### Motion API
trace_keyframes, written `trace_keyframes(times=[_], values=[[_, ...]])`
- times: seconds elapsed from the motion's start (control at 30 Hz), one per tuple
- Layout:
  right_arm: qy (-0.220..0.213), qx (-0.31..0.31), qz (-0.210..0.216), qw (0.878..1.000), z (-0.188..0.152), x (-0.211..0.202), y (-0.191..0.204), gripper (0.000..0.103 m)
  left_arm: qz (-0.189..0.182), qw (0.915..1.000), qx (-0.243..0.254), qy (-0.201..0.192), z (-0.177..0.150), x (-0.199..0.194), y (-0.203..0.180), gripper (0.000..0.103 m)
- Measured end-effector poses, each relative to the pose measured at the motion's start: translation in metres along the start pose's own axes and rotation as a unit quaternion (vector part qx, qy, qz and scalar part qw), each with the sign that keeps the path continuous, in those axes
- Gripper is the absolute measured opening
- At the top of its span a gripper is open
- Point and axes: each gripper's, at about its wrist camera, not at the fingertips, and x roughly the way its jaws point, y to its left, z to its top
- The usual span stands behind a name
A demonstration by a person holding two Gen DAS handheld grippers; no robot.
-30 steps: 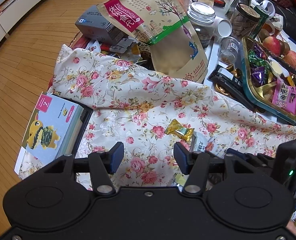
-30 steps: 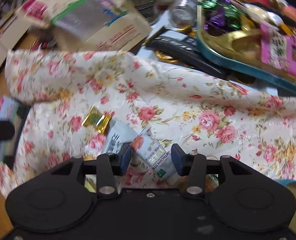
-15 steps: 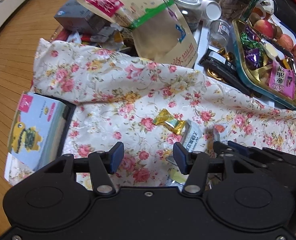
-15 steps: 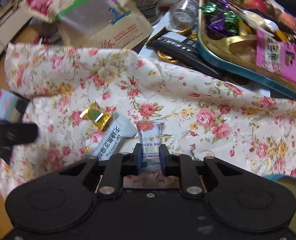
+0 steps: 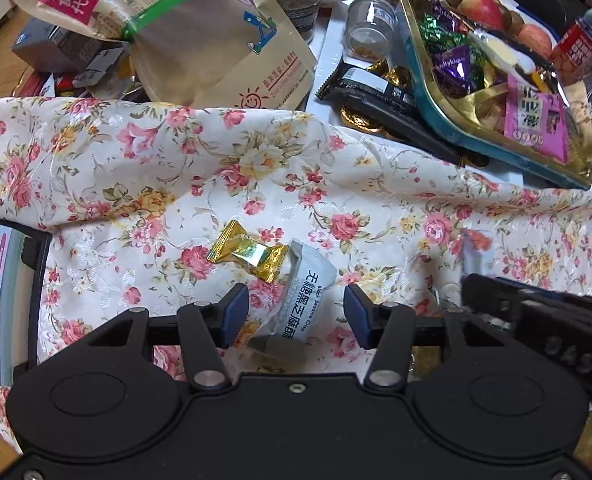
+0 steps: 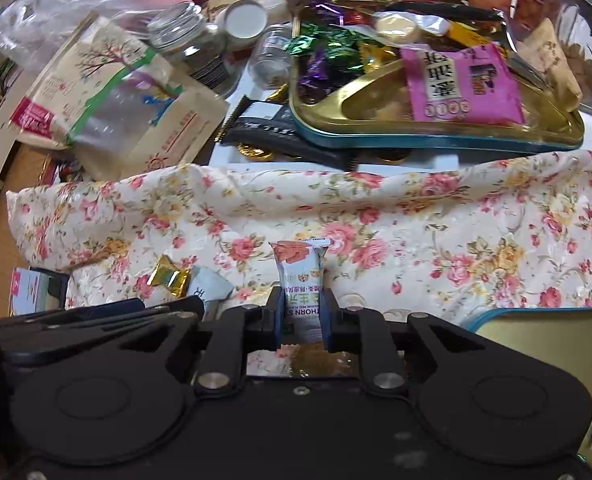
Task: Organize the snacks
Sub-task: 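Lift the white snack with the right tool while the left tool grasps a white snack bar, then carry both held white snacks over the gold tray with both tools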
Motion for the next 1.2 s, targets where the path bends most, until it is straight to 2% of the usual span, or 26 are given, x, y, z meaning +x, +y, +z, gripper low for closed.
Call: trace_keyframes(times=[0.1, 0.23, 0.33, 0.43, 0.47, 0.5, 0.6, 0.83, 1.1, 1.2], values=[[-0.001, 0.012, 0.005, 1.000, 0.001, -0.005, -0.007, 0.020, 0.010, 0.9999, 0.012, 0.006, -0.003, 0.010, -0.003, 0.058], [-0.006, 0.017, 0.015, 1.000, 0.001, -0.014, -0.010, 0.020, 0.007, 0.9996, 0.002, 0.029, -0.005, 0.026, -0.002, 0.058], [-0.008, 0.017, 0.020, 1.000, 0.000, -0.020, -0.010, 0.020, 0.005, 0.9995, -0.007, 0.032, -0.007, 0.032, -0.003, 0.052], [-0.013, 0.014, 0.020, 1.000, -0.003, -0.026, -0.008, 0.020, -0.003, 0.9997, -0.016, 0.020, -0.005, 0.032, -0.002, 0.039], [-0.014, 0.013, 0.021, 1.000, -0.003, -0.027, -0.008, 0.020, -0.011, 0.9996, -0.021, 0.017, -0.004, 0.032, -0.001, 0.028], [-0.014, 0.012, 0.022, 1.000, -0.004, -0.029, -0.009, 0.020, -0.019, 0.9993, -0.027, 0.015, -0.004, 0.031, 0.000, 0.027], [-0.018, 0.013, 0.026, 0.999, -0.006, -0.036, -0.011, 0.020, -0.019, 0.9986, -0.048, 0.012, -0.002, 0.025, 0.005, 0.027], [-0.033, 0.016, 0.029, 0.999, -0.009, -0.054, -0.017, 0.020, -0.001, 0.9984, -0.055, -0.014, -0.003, -0.013, 0.004, 0.027], [-0.060, 0.023, 0.018, 0.998, -0.015, -0.081, -0.032, 0.020, 0.011, 0.9971, -0.037, -0.066, -0.012, -0.069, -0.019, 0.028], [-0.073, 0.028, 0.011, 0.997, -0.017, -0.096, -0.043, 0.020, 0.002, 0.9964, -0.021, -0.082, -0.018, -0.083, -0.030, 0.028]])
